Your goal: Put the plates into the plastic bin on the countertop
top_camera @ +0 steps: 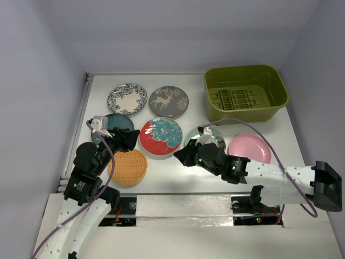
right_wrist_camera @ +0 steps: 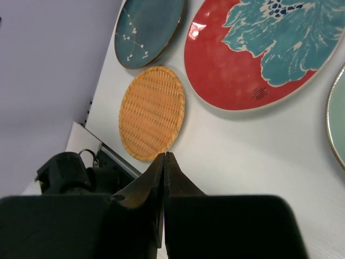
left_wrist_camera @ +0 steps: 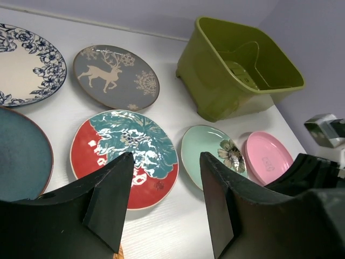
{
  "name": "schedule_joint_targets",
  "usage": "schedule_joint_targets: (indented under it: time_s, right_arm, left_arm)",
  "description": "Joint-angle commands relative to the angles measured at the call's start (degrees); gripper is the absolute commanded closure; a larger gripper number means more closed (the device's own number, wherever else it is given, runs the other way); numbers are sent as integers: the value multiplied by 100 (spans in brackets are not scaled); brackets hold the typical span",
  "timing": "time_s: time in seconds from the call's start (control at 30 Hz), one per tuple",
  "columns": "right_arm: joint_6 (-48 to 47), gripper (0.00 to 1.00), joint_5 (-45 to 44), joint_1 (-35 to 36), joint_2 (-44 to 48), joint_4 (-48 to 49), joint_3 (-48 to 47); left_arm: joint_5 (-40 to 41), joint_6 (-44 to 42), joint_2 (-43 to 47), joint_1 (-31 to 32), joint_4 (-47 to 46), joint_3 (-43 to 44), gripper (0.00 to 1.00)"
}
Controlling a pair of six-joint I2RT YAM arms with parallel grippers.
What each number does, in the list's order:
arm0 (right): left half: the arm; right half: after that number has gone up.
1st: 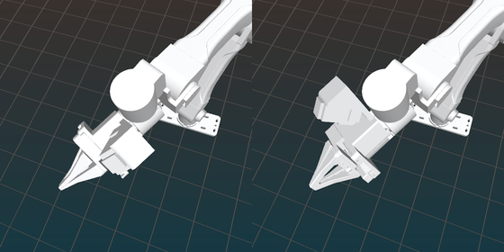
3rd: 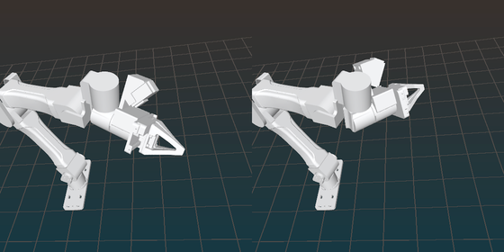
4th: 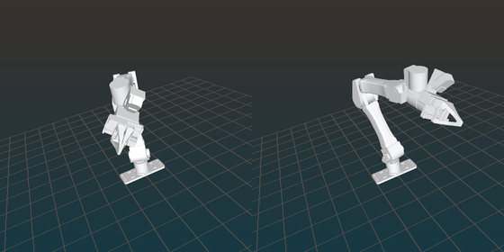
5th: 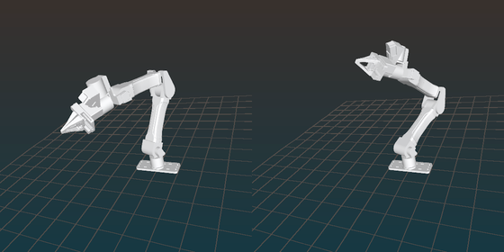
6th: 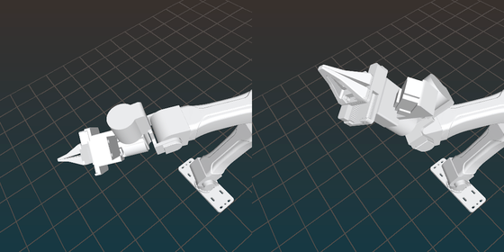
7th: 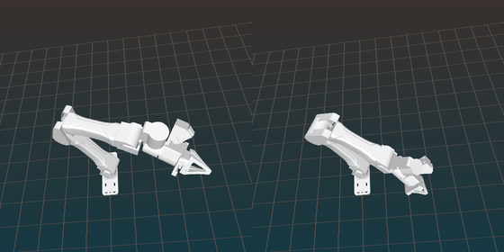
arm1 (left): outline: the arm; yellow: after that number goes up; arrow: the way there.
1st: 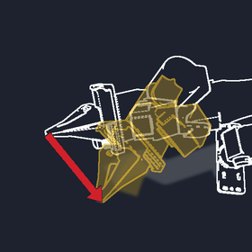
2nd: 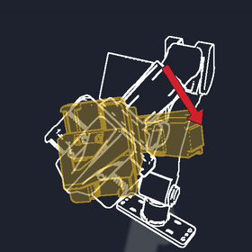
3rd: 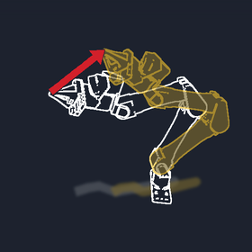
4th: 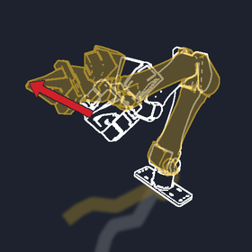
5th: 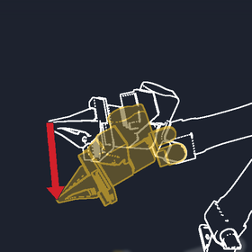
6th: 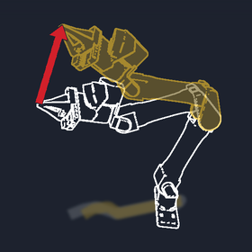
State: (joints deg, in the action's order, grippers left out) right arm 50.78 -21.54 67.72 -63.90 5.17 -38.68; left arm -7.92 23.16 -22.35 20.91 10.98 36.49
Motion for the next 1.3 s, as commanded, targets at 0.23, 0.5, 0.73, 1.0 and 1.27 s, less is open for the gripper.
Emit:
schedule_joint_targets:
  time_s: [0.23,0.5,0.73,1.0,1.27]
  right_arm:
    - [537,100,361,565,-1228,1485,-298]
    - [1117,100,572,777,-2345,1987,-598]
    - [1285,58,651,777,-2768,2252,-606]
    - [1373,49,861,725,-3128,1944,-922]
    - [1531,49,1187,452,-3611,1953,-1150]
  left_arm:
    - [-280,-74,581,19,-316,43,73]
    - [-122,-57,688,19,-272,42,100]
    - [-174,-39,741,19,-325,16,88]
    - [-148,-4,750,19,-307,-10,73]
    - [-78,5,820,19,-290,7,72]
